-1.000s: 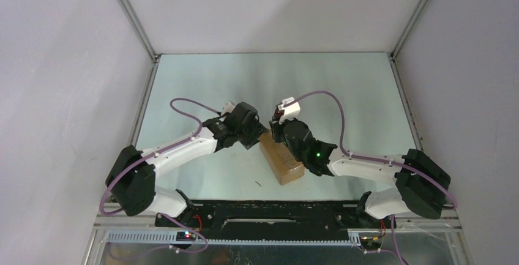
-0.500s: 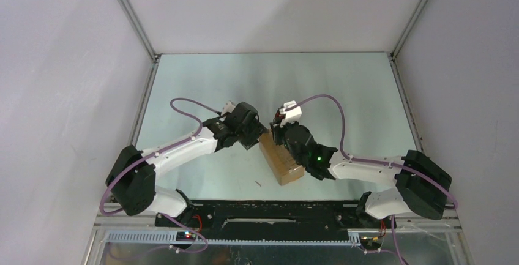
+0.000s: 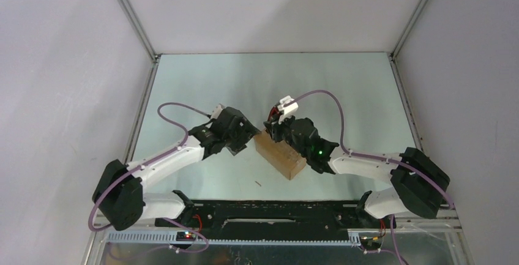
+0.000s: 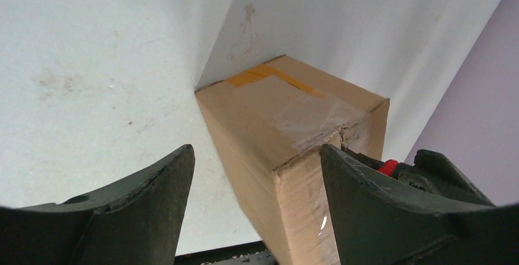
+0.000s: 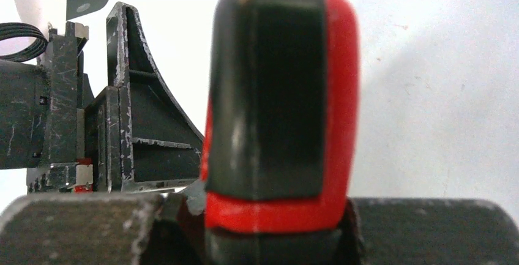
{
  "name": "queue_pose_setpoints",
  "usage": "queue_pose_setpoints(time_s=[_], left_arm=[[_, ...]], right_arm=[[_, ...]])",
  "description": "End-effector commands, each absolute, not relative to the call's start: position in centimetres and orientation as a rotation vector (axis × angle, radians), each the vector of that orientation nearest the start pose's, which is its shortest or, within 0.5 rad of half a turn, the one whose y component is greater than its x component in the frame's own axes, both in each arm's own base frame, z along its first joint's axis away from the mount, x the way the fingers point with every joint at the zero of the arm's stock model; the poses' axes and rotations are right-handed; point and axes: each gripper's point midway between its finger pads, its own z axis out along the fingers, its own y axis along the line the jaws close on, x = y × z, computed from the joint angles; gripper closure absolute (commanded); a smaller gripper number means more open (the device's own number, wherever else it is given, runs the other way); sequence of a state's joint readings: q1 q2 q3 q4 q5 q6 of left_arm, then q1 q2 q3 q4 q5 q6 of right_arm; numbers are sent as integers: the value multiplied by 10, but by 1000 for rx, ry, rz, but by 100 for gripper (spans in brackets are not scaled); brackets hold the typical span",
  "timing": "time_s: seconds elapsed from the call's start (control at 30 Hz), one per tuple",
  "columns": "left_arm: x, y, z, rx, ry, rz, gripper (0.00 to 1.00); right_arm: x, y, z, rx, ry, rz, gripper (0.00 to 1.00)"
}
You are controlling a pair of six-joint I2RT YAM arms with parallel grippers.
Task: Unpack the express box
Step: Cut the express box at the center of the board.
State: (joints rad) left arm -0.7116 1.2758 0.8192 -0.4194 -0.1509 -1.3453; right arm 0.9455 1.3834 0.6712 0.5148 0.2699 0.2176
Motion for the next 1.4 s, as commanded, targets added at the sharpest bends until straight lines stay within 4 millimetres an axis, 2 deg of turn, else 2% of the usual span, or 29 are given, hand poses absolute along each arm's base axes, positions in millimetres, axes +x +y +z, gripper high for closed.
queue_pose_setpoints(time_s=[0.0,0.13,0.27,0.47,0.7,0.9,1.1,1.2,1.37], left_arm=[[254,-231,121,-781,2386,-764,20],[253,-237,134,-703,2371,-853,15],[247,-253,146,-598,2364,-999,13],[236,-262,131,-555,2390,-1096,15],[243,-274,119,-616,2347,-1209,20],[247,-270,106,-723,2359,-1161,31],[247,-262,102,-792,2373,-1084,39],[244,-257,94,-825,2404,-1036,41],[245,-255,95,-858,2398,-1020,43]], right_arm=[[290,348,191,-513,1678,688,100],[297,350,194,-501,1671,711,100],[301,354,197,-502,1666,713,100],[302,356,199,-501,1664,724,100],[296,361,199,-515,1670,736,100],[294,361,202,-523,1691,709,100],[296,362,214,-523,1691,678,100],[297,362,217,-522,1691,665,100],[297,359,218,-533,1694,625,100]])
